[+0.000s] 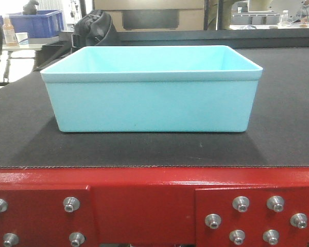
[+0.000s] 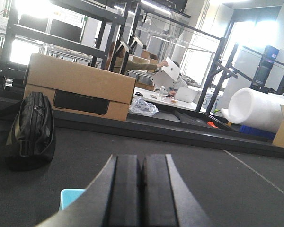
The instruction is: Fetch blue bin and place on conveyor start
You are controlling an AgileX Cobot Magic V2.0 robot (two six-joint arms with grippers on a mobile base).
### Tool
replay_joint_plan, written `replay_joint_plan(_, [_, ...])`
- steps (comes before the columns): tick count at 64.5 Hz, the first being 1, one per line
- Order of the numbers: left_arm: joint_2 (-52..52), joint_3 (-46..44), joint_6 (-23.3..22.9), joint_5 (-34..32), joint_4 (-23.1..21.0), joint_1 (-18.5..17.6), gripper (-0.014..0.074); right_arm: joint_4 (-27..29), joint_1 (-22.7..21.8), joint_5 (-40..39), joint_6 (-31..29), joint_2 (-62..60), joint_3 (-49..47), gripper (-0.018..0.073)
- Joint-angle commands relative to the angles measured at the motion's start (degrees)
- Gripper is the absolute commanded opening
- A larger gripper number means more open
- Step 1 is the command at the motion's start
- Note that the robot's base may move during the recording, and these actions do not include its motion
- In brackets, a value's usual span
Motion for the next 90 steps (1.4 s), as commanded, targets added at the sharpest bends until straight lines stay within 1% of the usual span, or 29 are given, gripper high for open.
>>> replay_joint_plan(1, [-0.3, 0.1, 0.2, -1.2, 0.4, -0.2, -0.0111, 0.0, -0.4, -1.3, 0.1, -0.4, 0.0, -0.0163])
replay_joint_plan(7, [-0.4, 0.1, 0.2, -1.1, 0.9, -0.2, -0.0111, 0.0, -0.4, -1.3, 0.1, -0.4, 0.0, -0.0163])
replay_joint_plan(15, [-0.4, 0.1, 0.7, -1.0, 7.8, 0.7, -0.0111, 0.0, -0.4, -1.3, 0.1, -0.4, 0.0, -0.0163])
replay_joint_plan(21, [-0.4, 0.1, 0.7, -0.8, 11.2, 1.9, -0.0111, 0.0, -0.4, -1.3, 0.1, -0.4, 0.0, -0.0163])
replay_joint_plan(29, [-1.8, 3.0, 0.8, -0.6, 11.4, 4.4, -0.0111, 0.0, -0.4, -1.3, 0.1, -0.4, 0.0, -0.0163])
replay_joint_plan(34, [-4.5, 6.9, 0.8, -1.0, 11.1, 7.1, -0.0111, 0.0, -0.4, -1.3, 0.1, -0.4, 0.0, -0.0163])
replay_joint_plan(41, [-9.7, 14.9, 1.1, -1.2, 11.1, 11.1, -0.0111, 0.0, -0.4, -1.3, 0.1, -0.4, 0.0, -0.0163])
replay_joint_plan(45, [-12.9, 19.3, 3.4, -1.2, 8.9, 13.4, -0.0111, 0.0, -0.4, -1.7, 0.1, -0.4, 0.0, -0.0163])
replay_joint_plan(47, [-14.7, 21.2, 5.3, -1.2, 7.1, 14.6, -0.0111, 0.0, -0.4, -1.7, 0.1, -0.4, 0.0, -0.0163])
replay_joint_plan(48, [-15.5, 22.7, 6.4, -1.2, 5.4, 15.1, -0.0111, 0.0, -0.4, -1.7, 0.1, -0.4, 0.0, -0.0163])
replay_joint_plan(53, [-19.2, 27.7, 14.7, -1.7, -0.8, 17.8, -0.0111, 0.0, -0.4, -1.7, 0.1, -0.4, 0.0, -0.0163])
replay_joint_plan(54, [-20.1, 29.1, 17.0, -2.1, -2.0, 18.4, -0.0111, 0.0, -0.4, -1.7, 0.1, -0.4, 0.0, -0.0163])
replay_joint_plan(57, [-22.2, 31.8, 20.5, -3.2, -3.5, 19.7, -0.0111, 0.0, -0.4, -1.7, 0.1, -0.4, 0.0, -0.0163])
replay_joint_plan(59, [-23.8, 33.9, 21.7, -4.1, -3.8, 20.5, -0.0111, 0.0, -0.4, -1.7, 0.1, -0.4, 0.0, -0.0163])
replay_joint_plan(64, [-27.3, 38.4, 21.6, -6.0, -3.9, 22.4, -0.0111, 0.0, -0.4, -1.7, 0.1, -0.4, 0.0, -0.0163])
replay_joint_plan(72, [-32.9, 42.7, 21.6, -5.7, -4.3, 24.1, -0.0111, 0.0, -0.4, -1.7, 0.1, -0.4, 0.0, -0.0163])
replay_joint_plan(78, [-36.0, 43.3, 21.6, -5.4, -4.9, 24.1, -0.0111, 0.0, -0.4, -1.7, 0.1, -0.4, 0.0, -0.0163])
replay_joint_plan(80, [-36.0, 43.3, 21.6, -3.2, -4.9, 24.1, -0.0111, 0.0, -0.4, -1.7, 0.1, -0.4, 0.0, -0.0163])
replay_joint_plan(90, [-36.0, 43.3, 21.6, -3.7, -4.9, 23.1, -0.0111, 0.0, -0.4, -1.8, 0.1, -0.4, 0.0, -0.0163])
